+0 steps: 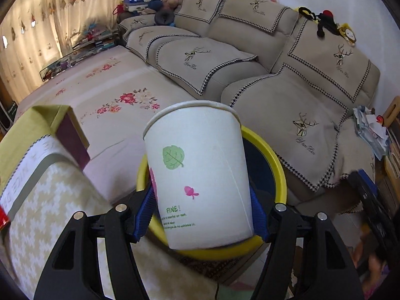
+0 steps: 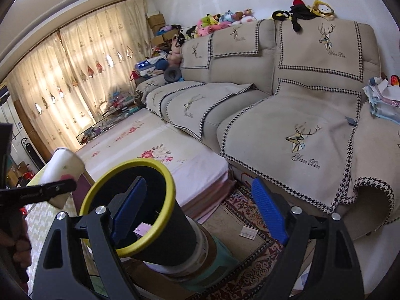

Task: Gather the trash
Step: 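Carry the white paper cup with the left gripper into the bin and release, then reach the right gripper to the red snack bag and grasp it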

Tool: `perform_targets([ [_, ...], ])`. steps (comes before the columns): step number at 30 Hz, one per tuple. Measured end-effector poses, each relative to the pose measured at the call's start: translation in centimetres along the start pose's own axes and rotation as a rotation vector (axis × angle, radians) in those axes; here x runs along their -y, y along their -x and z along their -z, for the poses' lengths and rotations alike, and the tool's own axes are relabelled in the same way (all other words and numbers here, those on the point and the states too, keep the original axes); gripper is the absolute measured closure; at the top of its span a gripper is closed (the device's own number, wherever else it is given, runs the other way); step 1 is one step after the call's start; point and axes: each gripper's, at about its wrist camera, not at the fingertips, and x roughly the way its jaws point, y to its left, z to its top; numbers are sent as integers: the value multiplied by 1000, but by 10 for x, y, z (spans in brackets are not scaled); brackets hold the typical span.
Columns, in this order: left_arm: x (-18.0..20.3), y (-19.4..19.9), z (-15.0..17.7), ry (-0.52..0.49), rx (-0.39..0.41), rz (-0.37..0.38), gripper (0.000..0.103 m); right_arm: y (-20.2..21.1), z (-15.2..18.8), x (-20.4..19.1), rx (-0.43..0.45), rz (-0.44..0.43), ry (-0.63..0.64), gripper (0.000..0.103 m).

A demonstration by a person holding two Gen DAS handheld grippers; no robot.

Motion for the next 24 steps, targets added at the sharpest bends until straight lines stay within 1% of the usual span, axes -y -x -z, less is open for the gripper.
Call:
perform_targets([
  [1,-1,-9,-2,-2,-2,-4,22,0,0,1,-1,1,-1,21],
  [2,-1,-14,-5,1,-3,-16,18,0,0,1,-2,1,-3,21],
  [4,-5,-18,-8,11,-3,-21,17,-1,1,1,-4,-1,-2,20],
  [6,-9,-12,-10,29,12,-5,14,-1,2,0,-5,-6,0,20],
  [8,-15,4,-7,36,46,3,13,-1,2,-2,-9,-15,3,20],
  [10,-27,33,0,53,104,7,11,-2,3,-7,-13,-26,7,20],
  [12,-41,60,13,76,153,5,10,-3,5,-12,-22,-39,15,20],
  [15,-76,114,44,145,251,-19,7,-4,10,-30,-39,-67,45,20],
  [16,-85,127,53,166,272,-28,7,-4,11,-38,-44,-75,59,20],
  [18,-112,161,81,220,319,-57,6,-4,13,-52,-55,-91,82,20],
  [20,-136,187,107,259,349,-93,5,-5,15,-69,-67,-118,110,20],
  [22,-164,220,142,303,386,-185,5,-4,16,-88,-73,-140,140,20],
  [24,-186,243,169,330,405,-265,5,-2,17,-111,-79,-173,178,20],
])
